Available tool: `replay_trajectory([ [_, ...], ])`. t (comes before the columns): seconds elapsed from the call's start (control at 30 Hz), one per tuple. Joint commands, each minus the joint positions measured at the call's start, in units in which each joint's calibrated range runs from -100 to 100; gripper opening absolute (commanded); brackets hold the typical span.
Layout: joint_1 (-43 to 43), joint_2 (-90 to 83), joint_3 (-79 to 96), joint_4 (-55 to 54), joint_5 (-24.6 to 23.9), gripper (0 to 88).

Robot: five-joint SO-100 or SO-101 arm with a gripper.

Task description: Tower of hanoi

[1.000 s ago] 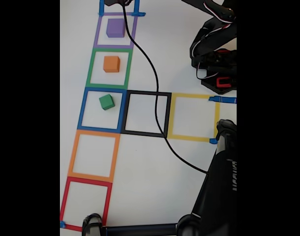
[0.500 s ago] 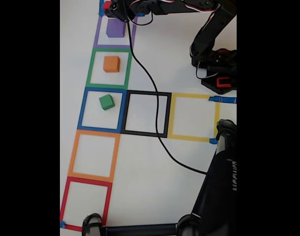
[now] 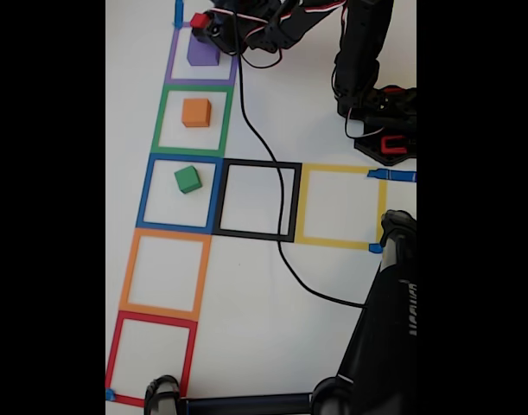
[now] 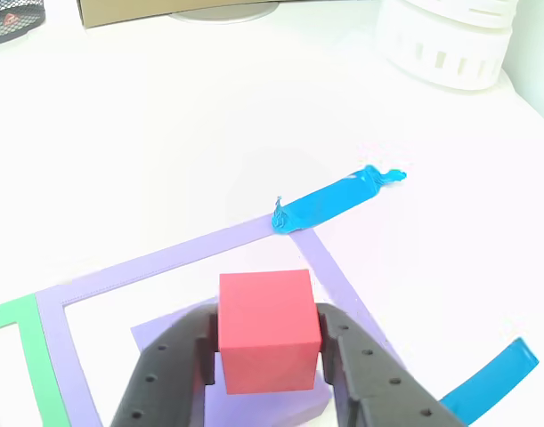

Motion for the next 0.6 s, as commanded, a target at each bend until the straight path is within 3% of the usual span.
replay_trajectory([
  [0.0, -1.9, 2.5, 0.6, -7.4, 0.5, 1.2],
  [0.57, -2.1, 13.6, -1.1, -18.4, 0.5, 3.8],
])
